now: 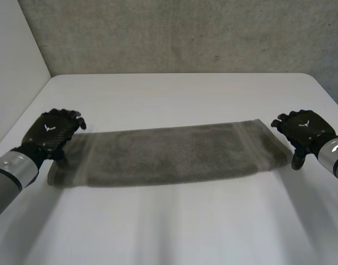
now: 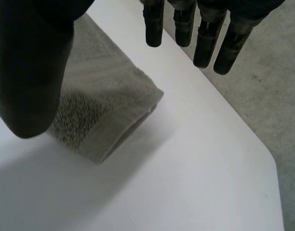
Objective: Fold the towel.
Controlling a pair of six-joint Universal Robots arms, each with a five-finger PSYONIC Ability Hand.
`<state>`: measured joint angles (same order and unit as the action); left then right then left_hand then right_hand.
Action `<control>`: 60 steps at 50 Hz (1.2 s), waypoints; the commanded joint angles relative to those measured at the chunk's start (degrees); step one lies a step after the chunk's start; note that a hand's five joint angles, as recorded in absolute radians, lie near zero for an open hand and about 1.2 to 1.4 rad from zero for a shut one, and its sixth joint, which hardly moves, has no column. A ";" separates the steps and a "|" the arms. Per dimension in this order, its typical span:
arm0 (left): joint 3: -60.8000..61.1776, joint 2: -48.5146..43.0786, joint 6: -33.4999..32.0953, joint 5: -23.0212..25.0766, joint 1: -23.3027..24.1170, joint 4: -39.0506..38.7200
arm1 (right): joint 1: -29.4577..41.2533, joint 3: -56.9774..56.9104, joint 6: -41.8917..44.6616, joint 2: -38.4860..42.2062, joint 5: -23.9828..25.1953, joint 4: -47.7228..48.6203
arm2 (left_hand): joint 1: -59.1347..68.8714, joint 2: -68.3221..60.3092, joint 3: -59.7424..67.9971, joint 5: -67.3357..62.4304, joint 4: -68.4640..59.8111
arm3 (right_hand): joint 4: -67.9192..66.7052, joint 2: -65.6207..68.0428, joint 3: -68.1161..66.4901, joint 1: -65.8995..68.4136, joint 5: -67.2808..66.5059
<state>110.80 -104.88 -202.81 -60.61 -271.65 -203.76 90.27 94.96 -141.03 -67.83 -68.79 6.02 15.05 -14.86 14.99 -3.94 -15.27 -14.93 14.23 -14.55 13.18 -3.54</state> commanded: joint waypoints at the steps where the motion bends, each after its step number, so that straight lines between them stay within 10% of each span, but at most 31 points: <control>1: -1.20 -5.85 -0.22 -3.72 0.16 -2.42 | -1.59 0.84 -0.74 3.93 1.55 4.96 | -0.30 0.11 -0.24 -0.82 0.52 | -0.86 1.56 -1.24 2.61 -2.25; 35: -2.52 -10.96 -1.62 -5.31 -0.20 -4.45 | -0.36 2.07 -2.94 8.16 2.25 9.36 | -0.46 0.28 -0.40 -0.65 0.68 | -19.54 20.25 -19.93 21.29 -20.93; 48: -1.90 -9.12 -1.27 -5.40 -0.55 -4.19 | -1.06 1.99 -2.68 8.51 5.42 9.80 | -0.97 0.78 -0.91 -0.15 1.19 | -65.02 65.72 -65.40 66.77 -66.41; 60: -1.46 -5.78 -0.57 -5.31 0.24 -3.58 | -7.92 1.81 -1.88 5.26 7.79 7.16 | -1.98 1.79 -1.92 0.86 2.20 | -65.07 65.77 -65.45 66.82 -66.46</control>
<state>109.16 -112.44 -203.60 -65.94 -271.96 -207.69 86.96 96.93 -143.25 -60.54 -62.82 14.92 15.05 -14.86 14.99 -4.12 -15.27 -76.62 74.39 -75.82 75.10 -66.20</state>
